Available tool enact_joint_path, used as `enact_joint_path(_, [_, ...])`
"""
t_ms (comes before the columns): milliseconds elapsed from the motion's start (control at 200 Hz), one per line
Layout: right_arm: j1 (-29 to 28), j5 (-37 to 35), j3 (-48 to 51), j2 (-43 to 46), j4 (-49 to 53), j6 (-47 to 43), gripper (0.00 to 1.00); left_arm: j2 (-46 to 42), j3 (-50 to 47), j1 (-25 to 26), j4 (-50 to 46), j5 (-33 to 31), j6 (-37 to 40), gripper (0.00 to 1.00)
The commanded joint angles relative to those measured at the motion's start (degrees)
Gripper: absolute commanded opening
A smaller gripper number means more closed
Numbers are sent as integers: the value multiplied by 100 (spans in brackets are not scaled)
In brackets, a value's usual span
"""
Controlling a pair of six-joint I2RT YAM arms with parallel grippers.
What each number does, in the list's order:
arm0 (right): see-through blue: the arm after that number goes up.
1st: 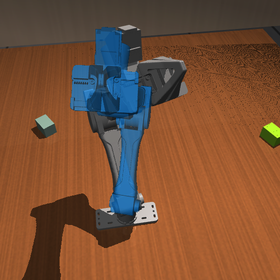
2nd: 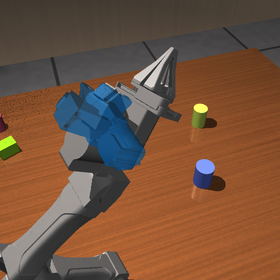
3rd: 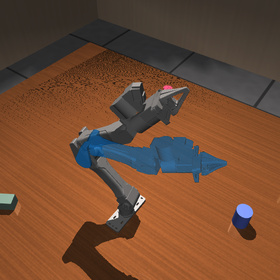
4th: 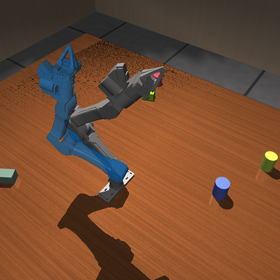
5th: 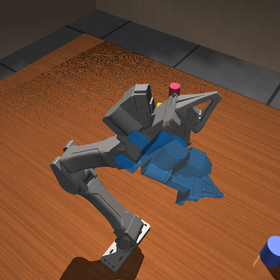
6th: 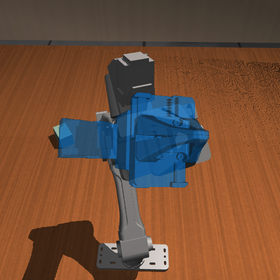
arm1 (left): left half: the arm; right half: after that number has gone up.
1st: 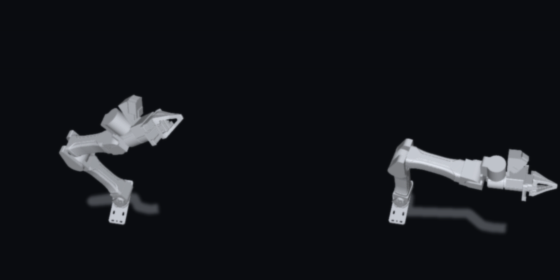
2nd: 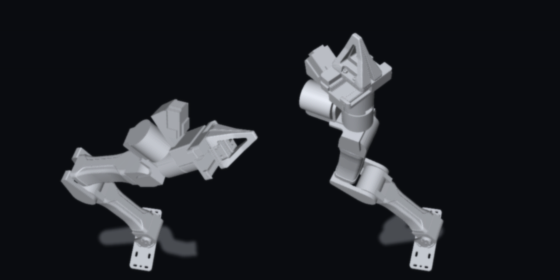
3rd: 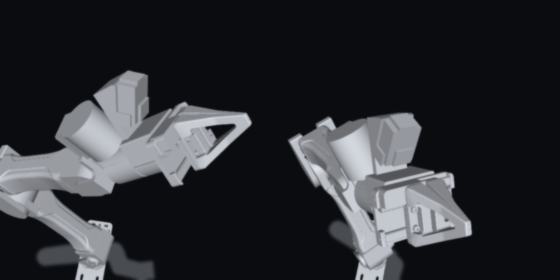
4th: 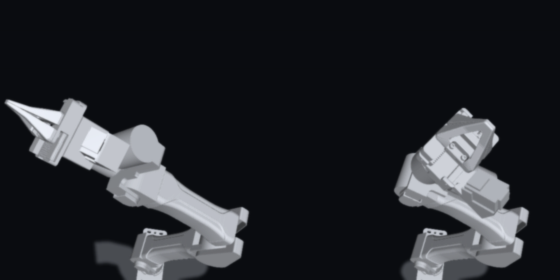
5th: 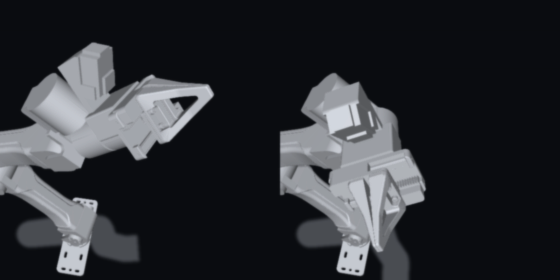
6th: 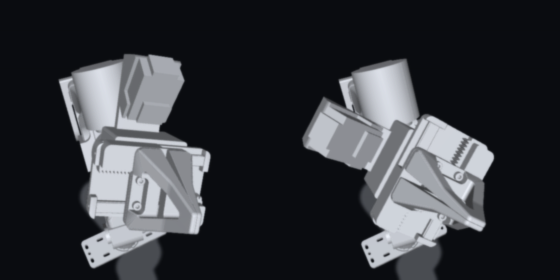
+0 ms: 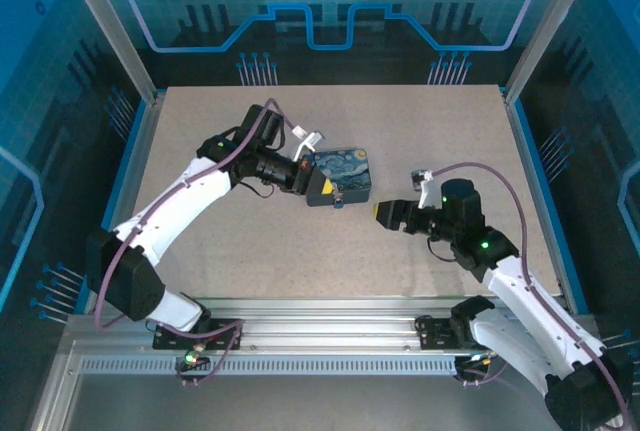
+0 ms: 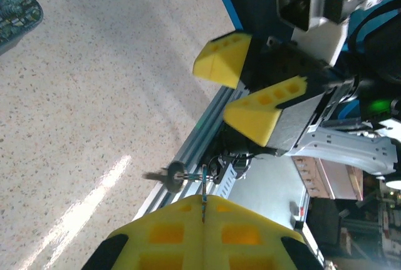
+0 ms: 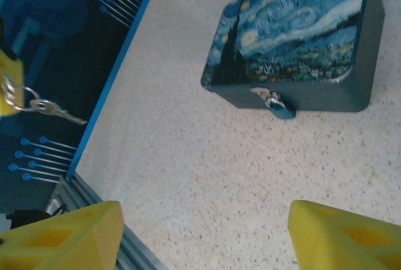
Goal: Unlock a padlock with a key
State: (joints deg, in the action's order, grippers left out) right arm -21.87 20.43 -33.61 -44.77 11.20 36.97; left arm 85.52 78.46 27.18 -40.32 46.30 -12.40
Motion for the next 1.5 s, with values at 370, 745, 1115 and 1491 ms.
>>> enact_joint_path(370, [212, 1676, 273, -646, -3624, 1468, 56, -96, -111, 323, 192, 748, -164, 0])
enact_joint_path(745, [-307, 1806, 100, -904, -3837, 1326, 48, -183, -286, 402, 583, 809, -368, 0])
enact_joint_path(1115, [-658, 1867, 73, -1183, -4108, 1333, 42, -250, -350, 420, 674, 810, -411, 0])
enact_joint_path(1491, [-746, 1911, -1, -1165, -3980, 1216, 39, -314, -410, 420, 792, 866, -472, 0])
